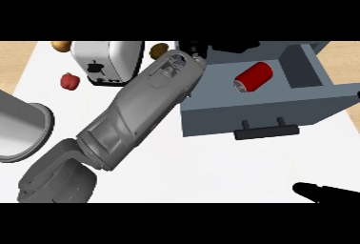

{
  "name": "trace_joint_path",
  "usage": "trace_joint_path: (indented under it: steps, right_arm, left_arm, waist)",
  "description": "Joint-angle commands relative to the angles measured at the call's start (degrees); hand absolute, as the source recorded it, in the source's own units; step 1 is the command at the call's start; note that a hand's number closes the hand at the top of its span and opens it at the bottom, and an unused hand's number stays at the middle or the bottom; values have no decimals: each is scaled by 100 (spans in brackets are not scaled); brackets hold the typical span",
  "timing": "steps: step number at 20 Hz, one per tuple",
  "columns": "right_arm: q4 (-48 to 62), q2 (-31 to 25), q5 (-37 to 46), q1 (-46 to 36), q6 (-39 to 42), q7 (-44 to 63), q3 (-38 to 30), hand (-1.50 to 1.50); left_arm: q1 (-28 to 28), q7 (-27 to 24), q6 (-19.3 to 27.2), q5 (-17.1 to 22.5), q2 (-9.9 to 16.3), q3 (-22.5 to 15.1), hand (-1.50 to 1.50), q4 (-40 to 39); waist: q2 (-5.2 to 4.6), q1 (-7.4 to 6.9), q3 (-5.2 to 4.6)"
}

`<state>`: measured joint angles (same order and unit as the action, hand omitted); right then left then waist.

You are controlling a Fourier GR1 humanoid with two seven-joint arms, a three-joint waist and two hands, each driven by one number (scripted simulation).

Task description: Pick up the can, place it into the drawer and close the drawer

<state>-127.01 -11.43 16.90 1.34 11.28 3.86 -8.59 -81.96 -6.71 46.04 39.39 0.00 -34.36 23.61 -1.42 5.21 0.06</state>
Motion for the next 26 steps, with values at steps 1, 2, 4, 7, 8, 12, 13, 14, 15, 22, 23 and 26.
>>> trace_joint_path:
  steps: [1,2,4,7,8,12,13,14,15,22,23,26]
  right_arm:
    - [68,-268,800,-149,-47,-13,172,-150]
    - [387,-285,1126,-188,-149,-281,285,-150]
    - [175,-401,1574,-95,-105,-229,564,-150]
    - [411,-429,2333,-98,-307,-205,851,-150]
    - [800,-330,2789,-205,-478,-213,1175,-150]
    - [1542,-395,3457,-313,-790,-514,1447,-150]
    - [1476,-217,3808,-424,-852,-182,1737,-150]
    - [1844,-301,3811,-352,-969,-446,1625,-150]
    - [1789,-423,3918,-301,-842,-291,1557,-150]
    - [3796,167,4328,-1223,-2147,-615,1379,-150]
    - [3757,241,4309,-976,-2340,-690,1391,-150]
    - [4953,251,4427,-1666,-2678,-841,1138,-150]
  left_arm:
    - [177,-228,105,107,0,-19,-150,129]
    - [-283,2,110,128,0,92,-150,-46]
    - [-140,-99,59,114,0,60,-150,-18]
    - [-28,-156,168,15,0,0,-150,8]
    - [-66,-32,175,50,0,-113,-150,213]
    - [-241,32,-12,-25,27,154,-150,-10]
    - [-66,273,96,13,0,14,-150,278]
    - [-202,259,154,-48,11,144,-150,294]
    - [4,418,336,-133,0,-56,-150,527]
    - [328,672,-12,-347,774,58,-150,1080]
    - [265,1057,20,-418,919,-27,-150,1266]
    - [387,1176,-24,-494,1095,-24,-150,1500]
  waist:
    - [44,-163,-3]
    - [21,-167,3]
    - [48,-209,-2]
    - [85,-332,-3]
    - [79,-365,-2]
    - [95,-486,-1]
    - [127,-507,-5]
    - [137,-558,-3]
    - [171,-589,-5]
    - [157,-702,-3]
    - [179,-679,-2]
    - [148,-742,1]
